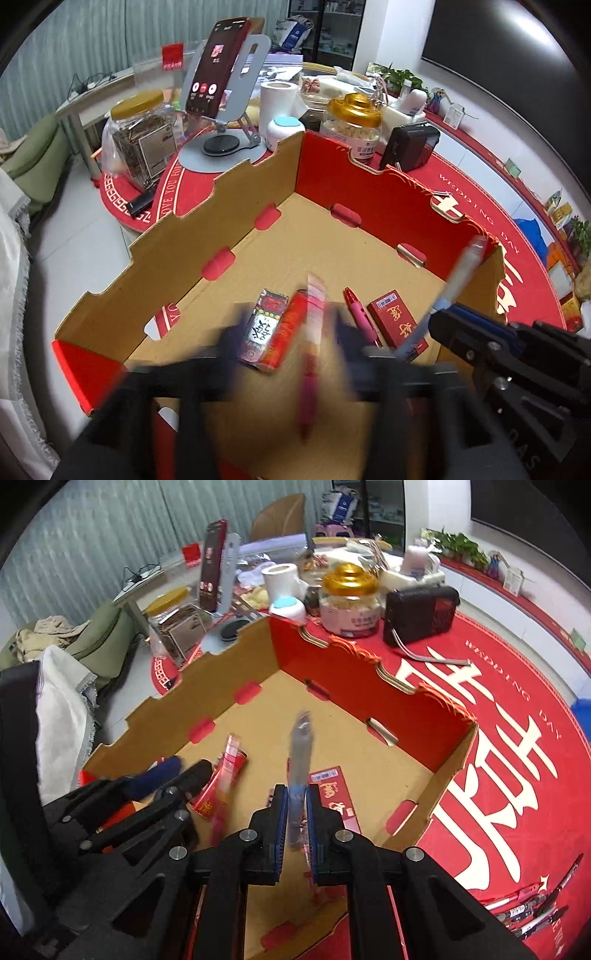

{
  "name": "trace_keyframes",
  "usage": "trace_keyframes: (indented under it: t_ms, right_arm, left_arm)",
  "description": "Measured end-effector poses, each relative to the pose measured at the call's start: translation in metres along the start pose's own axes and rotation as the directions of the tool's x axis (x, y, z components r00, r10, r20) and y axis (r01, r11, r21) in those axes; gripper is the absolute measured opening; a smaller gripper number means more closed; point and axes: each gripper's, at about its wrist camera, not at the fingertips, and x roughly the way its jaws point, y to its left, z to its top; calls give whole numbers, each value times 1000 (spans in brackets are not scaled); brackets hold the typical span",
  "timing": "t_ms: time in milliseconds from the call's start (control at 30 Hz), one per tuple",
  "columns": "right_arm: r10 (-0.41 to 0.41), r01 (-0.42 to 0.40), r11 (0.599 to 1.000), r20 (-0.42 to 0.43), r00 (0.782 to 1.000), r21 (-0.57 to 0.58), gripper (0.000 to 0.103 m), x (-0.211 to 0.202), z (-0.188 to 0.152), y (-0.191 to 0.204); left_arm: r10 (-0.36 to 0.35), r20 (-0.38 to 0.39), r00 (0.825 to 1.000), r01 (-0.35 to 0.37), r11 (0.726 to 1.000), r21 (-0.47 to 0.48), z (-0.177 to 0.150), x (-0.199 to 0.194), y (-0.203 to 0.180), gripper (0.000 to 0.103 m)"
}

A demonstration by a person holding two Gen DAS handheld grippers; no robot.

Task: Organize rigid objects
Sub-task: 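Open left tool to drop the red pen while right tool drops the silver pen into the box, then move left tool to the pink-red pen while right tool approaches the black marker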

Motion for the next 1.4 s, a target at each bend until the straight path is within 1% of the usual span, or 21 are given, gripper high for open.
trace_keyframes:
  t_ms: [67, 100, 133, 167, 200, 267, 367, 467, 533, 600, 667, 733, 800, 867, 933, 1067, 1133, 1200, 1333, 1367, 1400]
  right_arm:
    - [-40, 39, 999, 11, 999, 21, 44, -5, -1, -7]
    - [-58, 57, 998, 28, 998, 41, 72, -9, -3, -14]
    - [-32, 28, 998, 61, 998, 55, 86, -15, -4, -18]
    - [19, -26, 997, 96, 995, 70, 88, -24, -7, -24]
    - [5, -16, 995, 111, 994, 96, 91, -32, -9, -29]
    - [7, -24, 992, 142, 990, 122, 91, -47, -16, -39]
    - [-10, -22, 985, 182, 983, 173, 91, -71, -39, -64]
    - [-82, 24, 961, 201, 976, 276, 91, -96, -75, -102]
    - [-144, 61, 923, 193, 971, 380, 91, -113, -107, -136]
    - [-193, 88, 872, 172, 966, 481, 91, -126, -134, -167]
    - [-215, 91, 809, 149, 965, 580, 91, -137, -165, -199]
    - [-221, 93, 766, 125, 967, 636, 91, -144, -189, -220]
    - [-228, 105, 735, 99, 969, 670, 91, -151, -211, -236]
    - [-235, 113, 722, 90, 968, 682, 91, -158, -228, -246]
    - [-240, 116, 716, 87, 967, 688, 91, -163, -239, -251]
    - [-235, 104, 694, 88, 968, 712, 91, -167, -254, -264]
    - [-220, 89, 689, 91, 971, 719, 91, -166, -257, -268]
    - [-209, 80, 695, 94, 973, 715, 91, -163, -256, -269]
    - [-209, 87, 693, 84, 974, 715, 91, -153, -248, -269]
    - [-220, 106, 684, 65, 973, 722, 91, -149, -244, -271]
    - [-234, 136, 672, 34, 972, 728, 91, -143, -239, -272]
  left_arm:
    - [63, 49, 997, -63, 998, -1, -1, -8, 2, 80]
    - [84, 53, 995, -84, 996, -11, -1, -9, 5, 82]
    - [73, 30, 997, -73, 997, -27, 0, -8, 9, 87]
    - [39, -2, 999, -39, 998, -45, 0, -5, 12, 103]
    - [-4, -28, 1000, 2, 997, -71, -2, -3, 15, 103]
    - [-14, -27, 1000, 12, 997, -74, -5, -7, 13, 103]
    - [-18, 40, 999, 18, 1000, -5, -14, -29, -9, 103]
    - [-95, 105, 990, 82, 989, 120, -25, -59, -50, 103]
    - [-147, 114, 983, 117, 966, 232, -34, -72, -86, 103]
    - [-187, 91, 978, 142, 921, 362, -47, -79, -129, 103]
    - [-203, 60, 977, 147, 855, 498, -66, -77, -176, 103]
    - [-176, 32, 984, 118, 773, 623, -87, -61, -225, 103]
    - [-142, 16, 990, 91, 711, 698, -102, -37, -261, 103]
    - [-86, 12, 996, 49, 670, 741, -107, -15, -285, 103]
    - [-55, 17, 998, 23, 646, 763, -109, 0, -300, 103]
    - [-31, -28, 999, 42, 600, 799, -106, 25, -313, 102]
    - [-53, -66, 996, 84, 595, 800, -102, 28, -316, 103]
    - [-53, -108, 993, 118, 606, 787, -97, 32, -316, 103]
    - [26, -67, 997, 35, 646, 763, -95, 49, -311, 103]
    - [5, -63, 998, 44, 661, 749, -94, 48, -308, 103]
    - [5, -66, 998, 46, 664, 746, -95, 49, -306, 103]
